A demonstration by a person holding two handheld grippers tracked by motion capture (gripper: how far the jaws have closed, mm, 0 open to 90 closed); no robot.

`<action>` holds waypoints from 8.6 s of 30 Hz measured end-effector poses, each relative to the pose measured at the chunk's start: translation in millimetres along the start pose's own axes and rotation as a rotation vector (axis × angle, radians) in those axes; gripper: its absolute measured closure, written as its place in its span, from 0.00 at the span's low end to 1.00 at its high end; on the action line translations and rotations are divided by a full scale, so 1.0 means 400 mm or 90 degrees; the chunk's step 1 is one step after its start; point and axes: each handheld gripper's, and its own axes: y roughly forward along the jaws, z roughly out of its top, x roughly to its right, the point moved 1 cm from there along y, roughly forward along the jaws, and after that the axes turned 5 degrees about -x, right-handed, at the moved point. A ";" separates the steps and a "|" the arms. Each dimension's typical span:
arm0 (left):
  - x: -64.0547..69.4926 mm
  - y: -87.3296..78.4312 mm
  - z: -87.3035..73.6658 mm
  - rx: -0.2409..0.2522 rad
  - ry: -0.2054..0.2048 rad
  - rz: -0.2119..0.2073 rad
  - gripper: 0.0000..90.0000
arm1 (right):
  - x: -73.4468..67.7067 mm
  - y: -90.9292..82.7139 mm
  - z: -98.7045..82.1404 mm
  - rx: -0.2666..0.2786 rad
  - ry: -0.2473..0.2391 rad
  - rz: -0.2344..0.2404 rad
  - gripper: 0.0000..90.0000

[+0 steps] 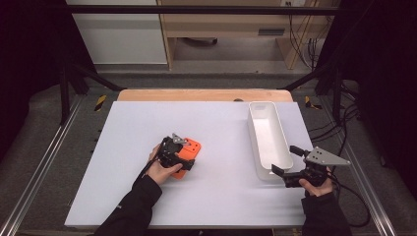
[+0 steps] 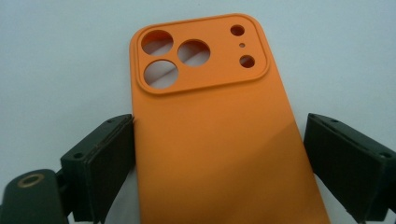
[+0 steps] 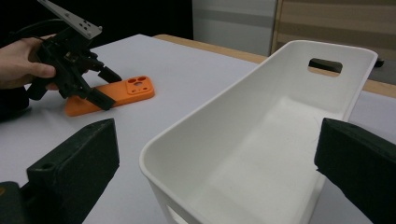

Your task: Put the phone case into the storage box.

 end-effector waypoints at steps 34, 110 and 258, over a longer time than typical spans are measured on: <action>0.000 -0.008 0.001 -0.003 0.002 0.003 0.14 | 0.000 0.000 0.001 0.002 0.000 0.003 0.00; 0.148 -0.199 0.036 0.092 0.182 -0.127 0.15 | -0.046 0.009 0.031 -0.007 -0.064 0.048 0.01; 0.342 -0.286 0.039 0.115 0.529 -0.230 0.15 | -0.265 0.149 0.095 -0.104 -0.367 0.351 0.03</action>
